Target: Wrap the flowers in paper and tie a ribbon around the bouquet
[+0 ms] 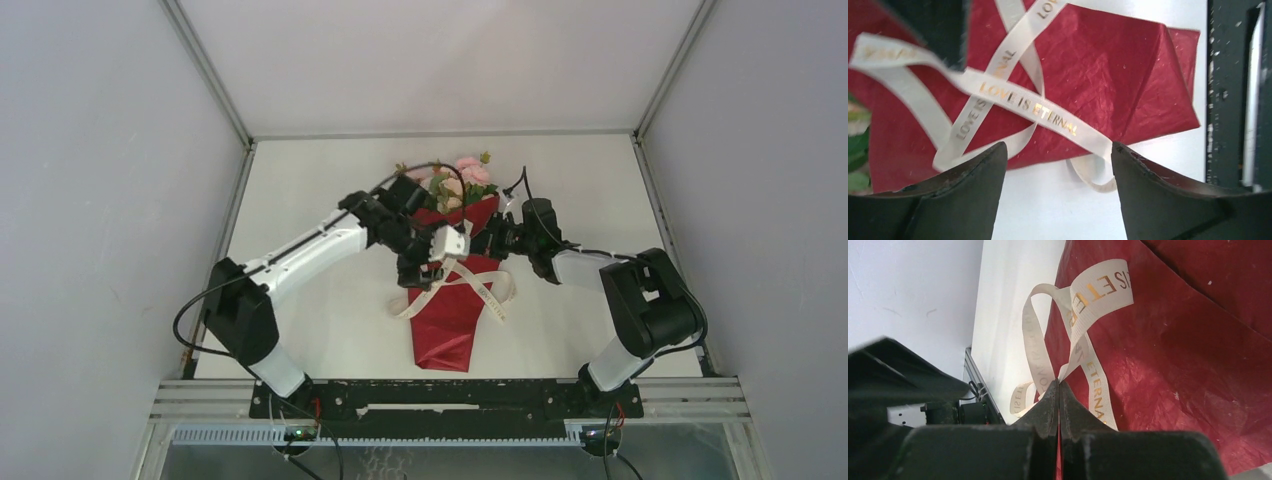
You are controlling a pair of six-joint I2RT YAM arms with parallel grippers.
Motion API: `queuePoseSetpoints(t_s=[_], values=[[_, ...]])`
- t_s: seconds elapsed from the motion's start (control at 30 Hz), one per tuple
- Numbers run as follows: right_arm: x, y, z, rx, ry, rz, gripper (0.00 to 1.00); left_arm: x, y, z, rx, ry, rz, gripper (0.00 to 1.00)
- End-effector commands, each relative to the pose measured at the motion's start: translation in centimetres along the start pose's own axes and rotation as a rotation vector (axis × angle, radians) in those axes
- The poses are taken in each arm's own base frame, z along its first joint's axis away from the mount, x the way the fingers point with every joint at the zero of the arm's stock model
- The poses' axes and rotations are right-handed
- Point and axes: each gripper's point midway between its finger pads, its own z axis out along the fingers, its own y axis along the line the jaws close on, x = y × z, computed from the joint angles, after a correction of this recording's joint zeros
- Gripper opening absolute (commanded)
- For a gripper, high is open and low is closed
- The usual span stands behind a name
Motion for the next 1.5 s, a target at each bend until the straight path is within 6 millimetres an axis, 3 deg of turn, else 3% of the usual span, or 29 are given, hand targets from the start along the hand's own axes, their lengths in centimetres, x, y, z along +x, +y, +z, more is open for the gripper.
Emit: queuePoseSetpoints(t_s=[0.0, 0.23, 0.4, 0.47, 0.53, 0.77, 0.87, 1.1, 1.3, 1.47], values=[[-0.5, 1.0, 0.7, -0.017, -0.019, -0.007, 0.0, 0.9, 2.2, 3.3, -0.083, 0.05, 0.231, 0.82], [-0.1, 1.2, 0.7, -0.02, -0.006, -0.006, 0.0, 2.7, 3.5, 6.6, -0.081, 0.11, 0.249, 0.84], [0.0, 1.1, 0.6, -0.013, -0.001, -0.001, 0.0, 4.4, 4.4, 8.2, -0.092, 0.176, 0.241, 0.77], [0.0, 1.2, 0.6, -0.017, 0.002, 0.001, 0.0, 5.0, 4.5, 8.4, -0.093, 0.197, 0.24, 0.68], [0.0, 1.2, 0.6, -0.02, 0.004, 0.003, 0.0, 5.5, 4.3, 8.4, -0.09, 0.212, 0.243, 0.5], [0.9, 0.8, 0.8, -0.022, 0.039, 0.014, 0.0, 6.2, 3.3, 7.9, -0.063, 0.235, 0.257, 0.03], [1.4, 0.8, 0.8, -0.03, 0.062, 0.017, 0.0, 5.1, 3.6, 6.6, -0.093, 0.224, 0.249, 0.0], [2.6, 0.1, 0.8, -0.012, 0.134, 0.006, 0.0, 0.0, 3.5, 1.5, -0.187, 0.109, 0.24, 0.0], [3.4, 1.1, 1.0, -0.052, 0.223, -0.046, 0.0, -2.3, 1.9, 0.7, -0.108, 0.031, 0.197, 0.0], [5.4, 2.2, -0.3, -0.118, 0.332, -0.136, 0.0, -3.4, 4.0, 0.3, -0.196, 0.019, 0.158, 0.0]])
